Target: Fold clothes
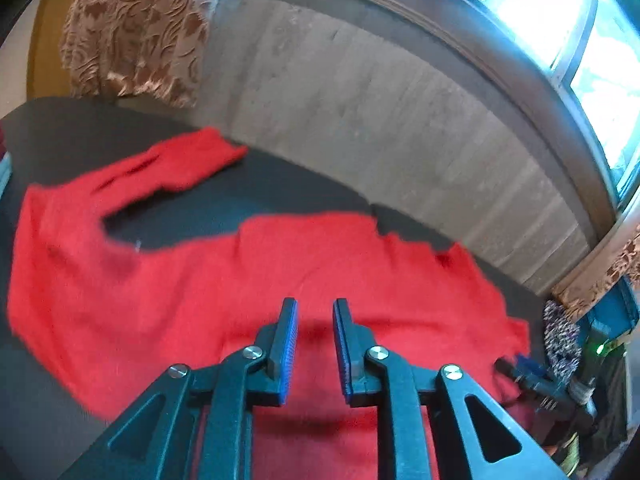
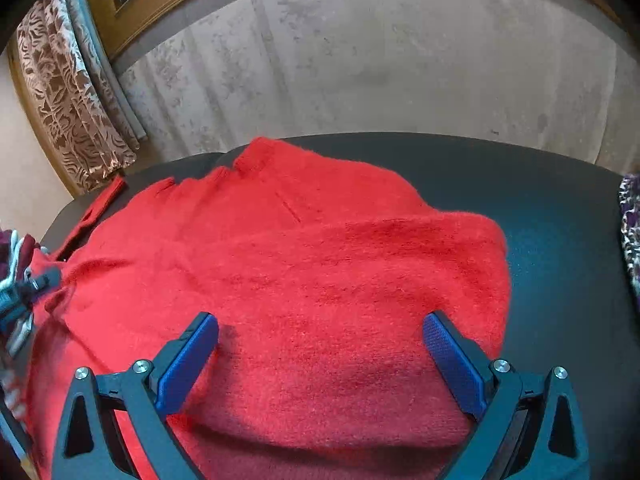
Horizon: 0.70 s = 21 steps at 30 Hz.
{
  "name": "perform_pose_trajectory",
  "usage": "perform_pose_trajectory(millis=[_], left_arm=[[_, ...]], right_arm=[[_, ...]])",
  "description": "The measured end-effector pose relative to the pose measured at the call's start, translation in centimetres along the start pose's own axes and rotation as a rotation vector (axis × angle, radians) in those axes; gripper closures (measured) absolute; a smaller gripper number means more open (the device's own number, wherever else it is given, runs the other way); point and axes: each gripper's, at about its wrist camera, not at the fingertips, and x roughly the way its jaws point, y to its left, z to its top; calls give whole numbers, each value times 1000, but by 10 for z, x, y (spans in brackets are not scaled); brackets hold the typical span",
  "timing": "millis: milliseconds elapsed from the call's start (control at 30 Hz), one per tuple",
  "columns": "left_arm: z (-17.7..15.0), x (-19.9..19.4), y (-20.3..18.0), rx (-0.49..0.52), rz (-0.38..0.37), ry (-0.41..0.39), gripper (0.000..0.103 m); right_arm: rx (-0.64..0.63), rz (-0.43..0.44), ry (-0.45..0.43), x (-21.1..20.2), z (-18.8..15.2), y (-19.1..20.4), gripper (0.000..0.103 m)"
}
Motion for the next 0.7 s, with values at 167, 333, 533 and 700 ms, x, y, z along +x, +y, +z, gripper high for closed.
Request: perform_pose_trajectory(millis=[167,333,533,700], left_arm=[[28,39,-23,95,15,57,81],[32,78,-77,225,-148,171,77],[44,129,-151,405,-373,287,59],[56,176,-178,488,-364,363,58]], right_arm=[[-37,-43,23,4,3,8,0],[-28,-36,10,1,1,3,0],[-40,-53,0,2,0,6,0],[-17,-3,-26,1,3,-3,0]])
